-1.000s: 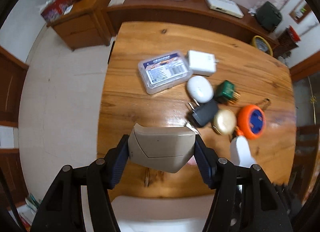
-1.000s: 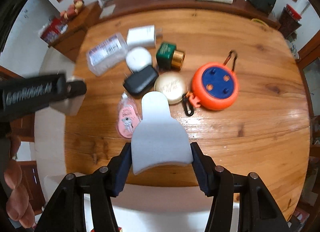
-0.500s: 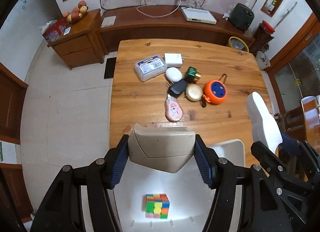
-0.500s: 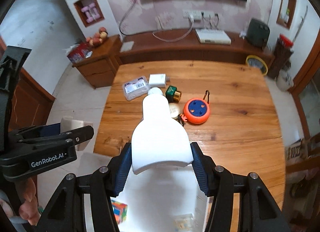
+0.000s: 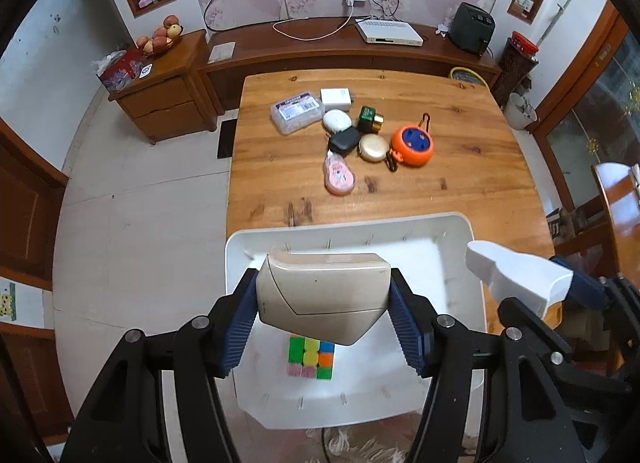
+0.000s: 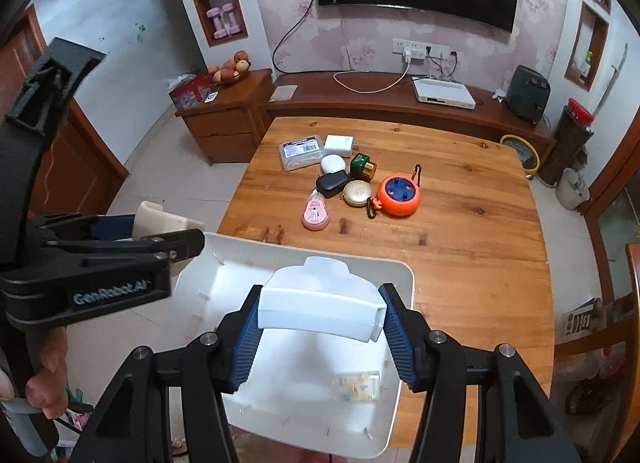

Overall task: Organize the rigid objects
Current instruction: 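Carry the beige case and the white foam piece over the tray with both tools, then lower the beige case beside the cube while the right tool releases the foam piece near the cup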

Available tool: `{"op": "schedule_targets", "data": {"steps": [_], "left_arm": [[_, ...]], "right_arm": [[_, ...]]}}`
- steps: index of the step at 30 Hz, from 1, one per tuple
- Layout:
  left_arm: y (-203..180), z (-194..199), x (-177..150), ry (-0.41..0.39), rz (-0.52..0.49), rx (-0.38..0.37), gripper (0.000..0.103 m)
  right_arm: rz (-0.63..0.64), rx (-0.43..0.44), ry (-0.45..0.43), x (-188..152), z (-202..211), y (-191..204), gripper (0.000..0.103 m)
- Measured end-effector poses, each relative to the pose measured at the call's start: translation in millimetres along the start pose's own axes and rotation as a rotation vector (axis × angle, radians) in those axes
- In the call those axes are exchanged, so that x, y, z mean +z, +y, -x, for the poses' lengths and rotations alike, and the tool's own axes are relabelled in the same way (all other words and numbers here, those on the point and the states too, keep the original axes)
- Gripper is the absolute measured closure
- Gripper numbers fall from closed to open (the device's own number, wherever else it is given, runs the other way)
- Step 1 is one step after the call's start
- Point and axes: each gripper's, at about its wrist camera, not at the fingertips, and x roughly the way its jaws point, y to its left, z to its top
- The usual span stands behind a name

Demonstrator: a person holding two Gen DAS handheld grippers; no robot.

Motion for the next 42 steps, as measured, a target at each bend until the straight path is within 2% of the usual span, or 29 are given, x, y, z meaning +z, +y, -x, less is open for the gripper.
{"op": "schedule_targets", "data": {"steps": [10,24,28,37,42], "left_arm": [[-7.9,-12.7,-35.3,0.033,-0.024,0.013,0.037],[-6.6,-58.7,-61.7,0.138,-0.033,-0.007,0.037],[-10.1,-76.1,-67.5,0.186,-0.077,0.012,0.037],[-8.4,-114.5,-85.1,0.290,-0.091,0.032,0.037],[-6.9,-129.5,-90.3,0.319,-0.094,0.050,0.037]], "right_arm": [[0.046,-0.029,0.027,-26.6,-1.8,1.2,0.046],[0.090,-0.100,0.227,-79.3,-64.9,-7.3,0.046],[0.107,-0.101,0.276,-91.3,-77.8,-3.6,0.046],[0.151,-0.103,0.387,-107.1,-108.4,1.8,0.046],[0.170,-0.107,0.399,-108.2,-116.0,4.4,0.046]]}}
